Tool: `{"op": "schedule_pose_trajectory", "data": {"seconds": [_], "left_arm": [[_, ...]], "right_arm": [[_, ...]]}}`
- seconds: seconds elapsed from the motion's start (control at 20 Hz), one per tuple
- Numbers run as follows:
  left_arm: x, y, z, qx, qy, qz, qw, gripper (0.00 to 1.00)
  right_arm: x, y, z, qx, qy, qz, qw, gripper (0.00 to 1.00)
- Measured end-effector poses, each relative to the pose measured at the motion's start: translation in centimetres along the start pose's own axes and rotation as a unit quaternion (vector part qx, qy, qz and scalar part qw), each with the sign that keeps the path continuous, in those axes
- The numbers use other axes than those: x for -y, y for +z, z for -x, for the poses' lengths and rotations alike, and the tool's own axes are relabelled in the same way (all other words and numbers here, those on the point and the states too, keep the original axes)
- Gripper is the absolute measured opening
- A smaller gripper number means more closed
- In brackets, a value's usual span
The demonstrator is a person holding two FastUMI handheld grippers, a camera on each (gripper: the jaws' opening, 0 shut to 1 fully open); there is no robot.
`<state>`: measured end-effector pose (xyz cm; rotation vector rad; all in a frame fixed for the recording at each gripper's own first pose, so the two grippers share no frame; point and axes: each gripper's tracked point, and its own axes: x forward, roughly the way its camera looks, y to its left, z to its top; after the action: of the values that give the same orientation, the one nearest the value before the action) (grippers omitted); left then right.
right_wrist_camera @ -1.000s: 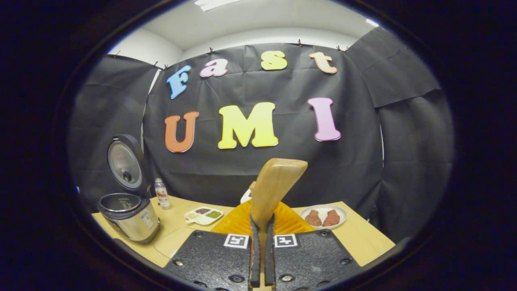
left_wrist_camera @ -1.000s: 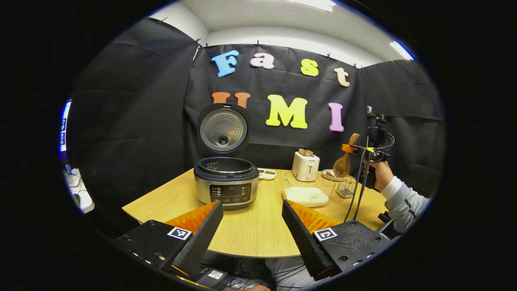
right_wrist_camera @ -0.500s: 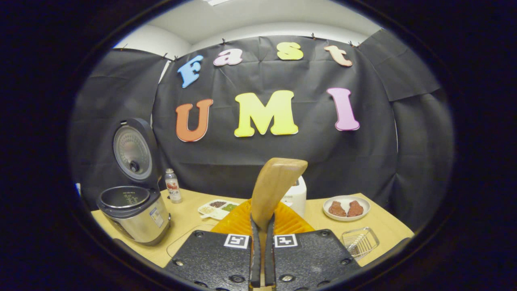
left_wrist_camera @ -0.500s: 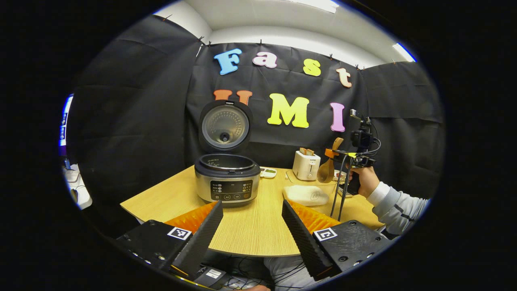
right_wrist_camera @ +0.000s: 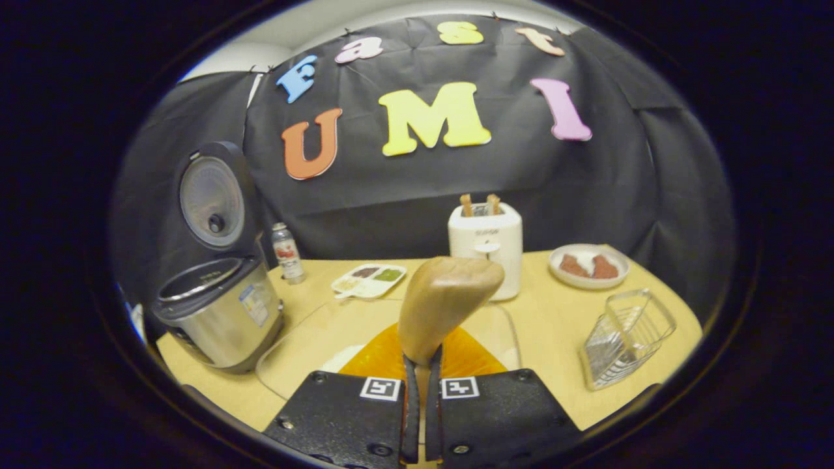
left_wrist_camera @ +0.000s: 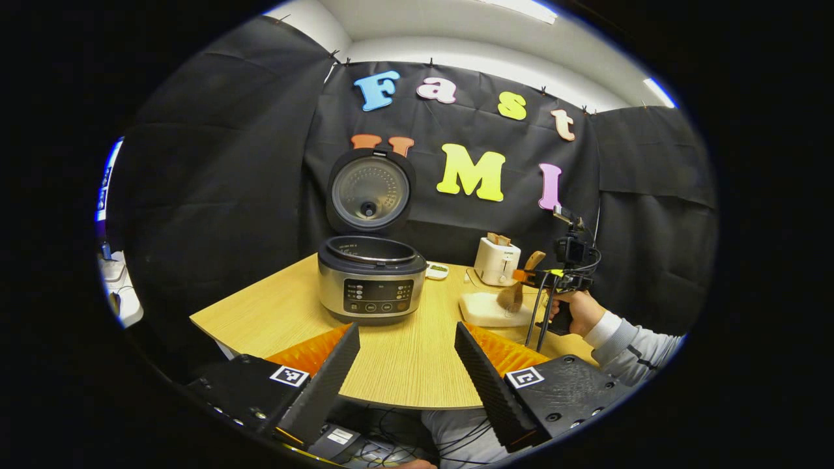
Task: Close the left gripper, press the button to open the rice cooker; take a wooden spoon from the chopstick holder with the right hand, scoop a spoonful of rice and pour it into the rice cooker, then put the wooden spoon back into the chopstick holder.
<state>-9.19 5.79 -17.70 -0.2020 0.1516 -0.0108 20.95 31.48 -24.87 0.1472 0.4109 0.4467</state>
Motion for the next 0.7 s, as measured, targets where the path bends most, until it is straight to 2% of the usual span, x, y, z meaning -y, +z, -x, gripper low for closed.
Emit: {"op": "schedule_pose_trajectory", "data": {"seconds": [0.1, 0.35, 0.5, 0.7], "left_arm": [[0.3, -0.2, -0.1, -0.004, -0.002, -0.003, 1.000, 0.95], [0.6, -0.2, -0.2, -0.004, -0.008, -0.014, 1.000, 0.95], [0.8, -0.5, -0.3, -0.010, -0.013, -0.014, 1.000, 0.95], [0.6, -0.4, -0.2, -0.010, -0.007, -0.021, 1.000, 0.95]], "right_arm": [[-0.8, -0.5, 0.0, -0.027, 0.026, -0.049, 0.998, 0.10], [-0.6, -0.2, -0.1, -0.068, 0.044, -0.122, 0.989, 0.10], [0.0, 0.3, -0.2, -0.069, 0.043, -0.164, 0.983, 0.09], [0.1, 1.6, 0.6, -0.057, 0.071, -0.249, 0.964, 0.09]]}}
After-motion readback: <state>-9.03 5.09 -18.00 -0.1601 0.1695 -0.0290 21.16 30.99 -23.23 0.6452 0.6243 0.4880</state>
